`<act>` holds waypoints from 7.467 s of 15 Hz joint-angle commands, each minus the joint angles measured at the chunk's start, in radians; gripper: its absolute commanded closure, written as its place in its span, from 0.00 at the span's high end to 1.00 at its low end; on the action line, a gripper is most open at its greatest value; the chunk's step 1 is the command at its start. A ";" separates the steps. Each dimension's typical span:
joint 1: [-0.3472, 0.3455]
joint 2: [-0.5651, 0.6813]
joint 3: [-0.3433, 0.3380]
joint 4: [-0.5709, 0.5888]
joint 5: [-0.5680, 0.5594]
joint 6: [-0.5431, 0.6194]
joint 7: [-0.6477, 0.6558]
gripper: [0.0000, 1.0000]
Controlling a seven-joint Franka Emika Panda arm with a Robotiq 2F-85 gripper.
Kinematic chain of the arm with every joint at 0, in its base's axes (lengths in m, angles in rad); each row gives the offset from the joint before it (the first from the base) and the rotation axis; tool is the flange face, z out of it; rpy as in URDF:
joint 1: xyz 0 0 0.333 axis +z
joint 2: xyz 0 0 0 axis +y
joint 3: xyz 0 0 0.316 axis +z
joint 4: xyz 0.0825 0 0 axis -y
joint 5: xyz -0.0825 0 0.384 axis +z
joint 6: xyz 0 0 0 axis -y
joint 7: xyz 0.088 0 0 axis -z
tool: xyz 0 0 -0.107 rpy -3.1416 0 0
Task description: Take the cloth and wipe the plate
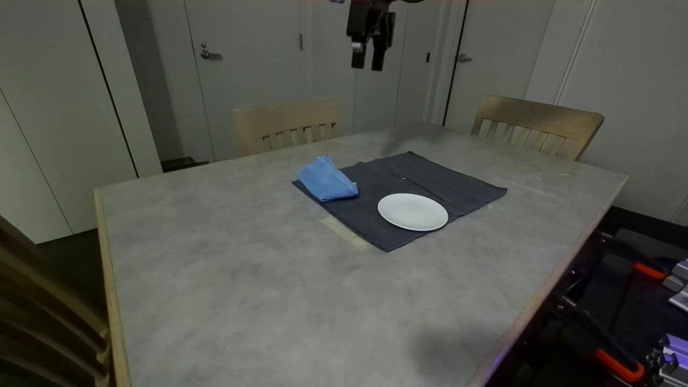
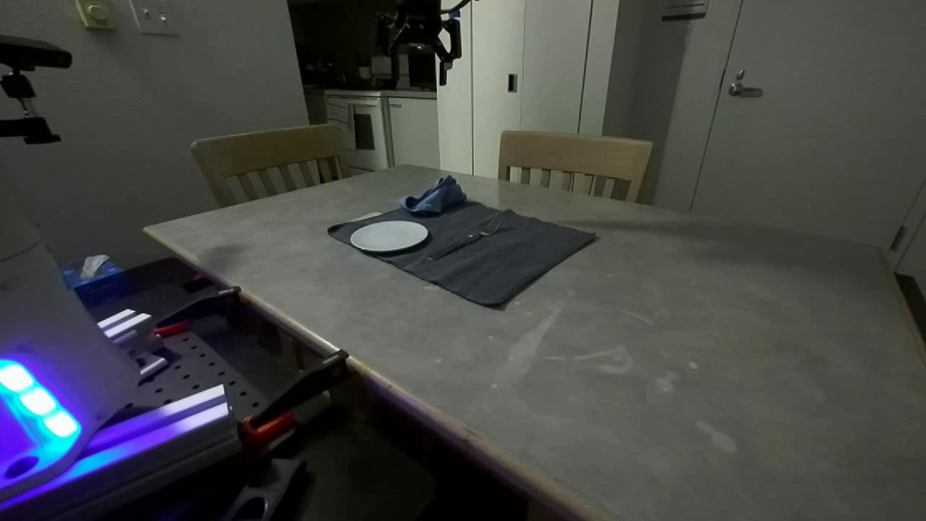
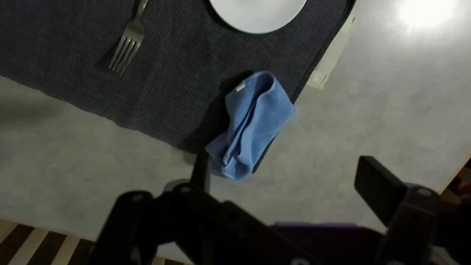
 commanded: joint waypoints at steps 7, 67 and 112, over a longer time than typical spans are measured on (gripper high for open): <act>-0.044 0.277 0.048 0.155 0.024 0.215 0.042 1.00; -0.237 0.574 0.062 0.296 0.286 -0.655 -0.094 0.02; -0.252 0.573 -0.020 0.179 0.242 -0.605 -0.046 0.02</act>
